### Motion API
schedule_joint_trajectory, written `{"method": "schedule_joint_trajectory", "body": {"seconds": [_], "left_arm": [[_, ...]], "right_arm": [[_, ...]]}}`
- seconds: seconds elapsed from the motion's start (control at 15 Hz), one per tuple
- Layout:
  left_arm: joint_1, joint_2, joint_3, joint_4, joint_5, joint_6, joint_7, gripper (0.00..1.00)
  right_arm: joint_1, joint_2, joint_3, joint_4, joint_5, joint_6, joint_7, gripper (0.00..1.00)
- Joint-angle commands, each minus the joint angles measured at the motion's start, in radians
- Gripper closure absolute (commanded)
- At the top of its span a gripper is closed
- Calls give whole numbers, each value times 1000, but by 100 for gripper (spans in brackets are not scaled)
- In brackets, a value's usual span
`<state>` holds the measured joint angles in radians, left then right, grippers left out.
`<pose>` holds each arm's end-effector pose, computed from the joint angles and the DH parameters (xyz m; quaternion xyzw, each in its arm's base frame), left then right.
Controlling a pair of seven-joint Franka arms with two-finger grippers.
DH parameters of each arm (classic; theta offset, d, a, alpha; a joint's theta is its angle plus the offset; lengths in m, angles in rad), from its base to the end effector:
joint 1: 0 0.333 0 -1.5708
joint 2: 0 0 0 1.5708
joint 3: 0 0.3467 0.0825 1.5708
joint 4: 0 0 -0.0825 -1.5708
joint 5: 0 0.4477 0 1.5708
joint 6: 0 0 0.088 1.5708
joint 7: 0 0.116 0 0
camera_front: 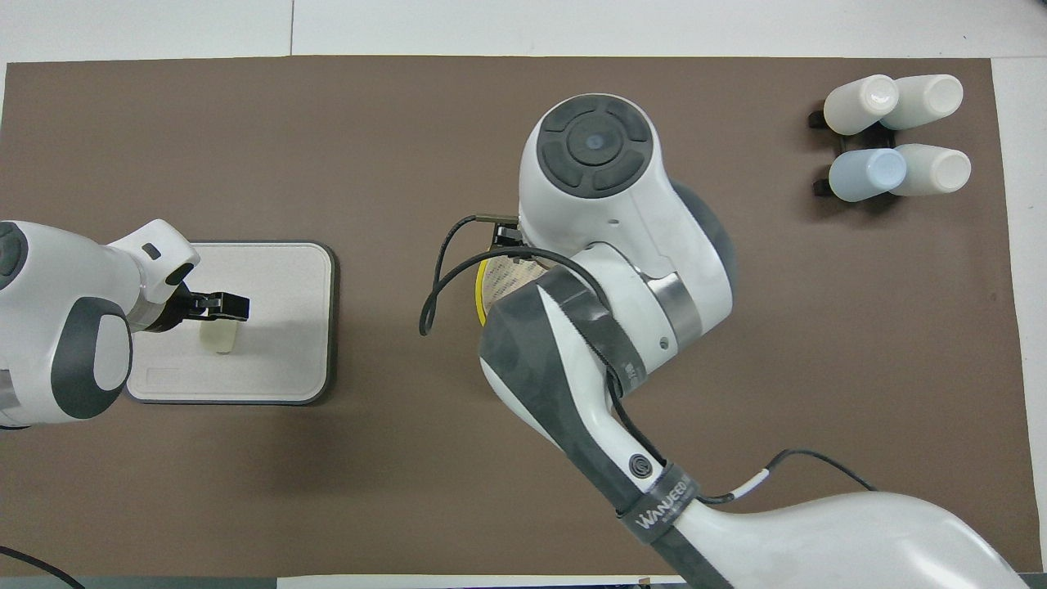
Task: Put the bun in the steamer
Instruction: 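Grasp the bun with the left gripper while the right gripper grasps the lid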
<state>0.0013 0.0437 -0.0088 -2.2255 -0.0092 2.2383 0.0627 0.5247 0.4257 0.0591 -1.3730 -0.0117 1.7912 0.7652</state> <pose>0.5779 -0.0047 0.3324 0.9994 -0.0322 -0.0153 0.0042 0.6389 0.4117 0.4777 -0.9957 0.0919 0.0067 0.0030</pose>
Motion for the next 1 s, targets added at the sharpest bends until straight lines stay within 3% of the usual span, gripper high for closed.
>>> {"method": "schedule_joint_trajectory", "body": {"seconds": [0.0, 0.67, 0.87, 0.93], "left_arm": [[9, 13, 1, -14, 14, 35, 22, 2], [12, 65, 1, -20, 14, 67, 31, 5], [12, 64, 3, -22, 14, 35, 31, 5], [12, 62, 3, -22, 14, 24, 29, 5]], "right_arm": [[47, 96, -7, 89, -21, 45, 95, 0], [124, 150, -4, 66, -16, 149, 135, 1], [124, 150, -5, 57, -19, 142, 135, 8], [123, 148, -5, 54, -21, 142, 135, 14]]}}
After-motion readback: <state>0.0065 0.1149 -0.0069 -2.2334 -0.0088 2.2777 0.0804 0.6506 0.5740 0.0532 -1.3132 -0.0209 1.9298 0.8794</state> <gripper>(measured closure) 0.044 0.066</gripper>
